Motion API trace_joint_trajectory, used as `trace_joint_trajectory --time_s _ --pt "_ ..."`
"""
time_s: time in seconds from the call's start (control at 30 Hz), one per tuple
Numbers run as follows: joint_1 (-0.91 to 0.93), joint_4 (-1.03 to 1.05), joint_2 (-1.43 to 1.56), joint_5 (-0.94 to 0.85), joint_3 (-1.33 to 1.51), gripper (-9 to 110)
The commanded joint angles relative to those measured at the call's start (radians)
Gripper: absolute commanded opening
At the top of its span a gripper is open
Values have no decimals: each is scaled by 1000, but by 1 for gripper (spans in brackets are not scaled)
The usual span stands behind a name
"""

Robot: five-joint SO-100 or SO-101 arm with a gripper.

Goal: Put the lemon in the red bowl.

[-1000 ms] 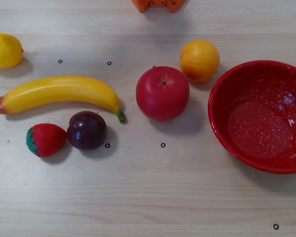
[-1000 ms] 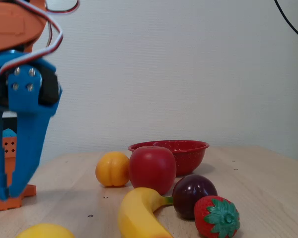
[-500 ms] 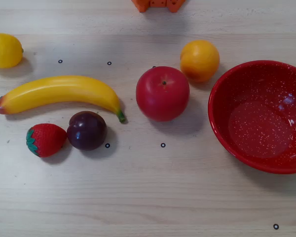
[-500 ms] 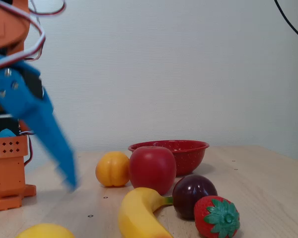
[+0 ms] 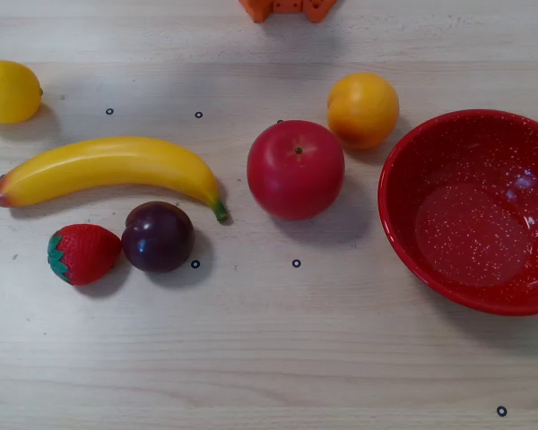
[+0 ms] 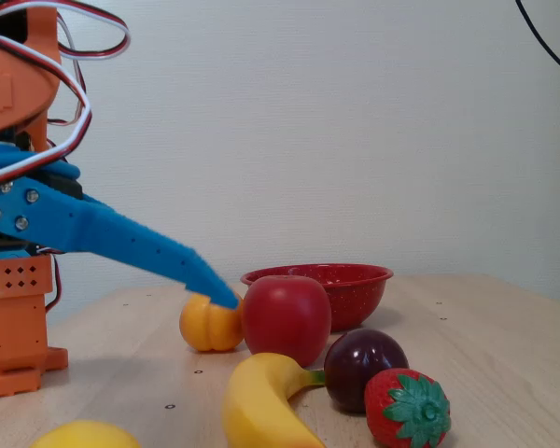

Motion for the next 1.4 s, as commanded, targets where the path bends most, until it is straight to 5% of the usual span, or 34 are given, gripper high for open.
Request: trace_joint_trajectory --time_s 0.0,1.37 --pt "-23 91 60 -11 -6 65" --pt "23 -29 -98 -9 -72 66"
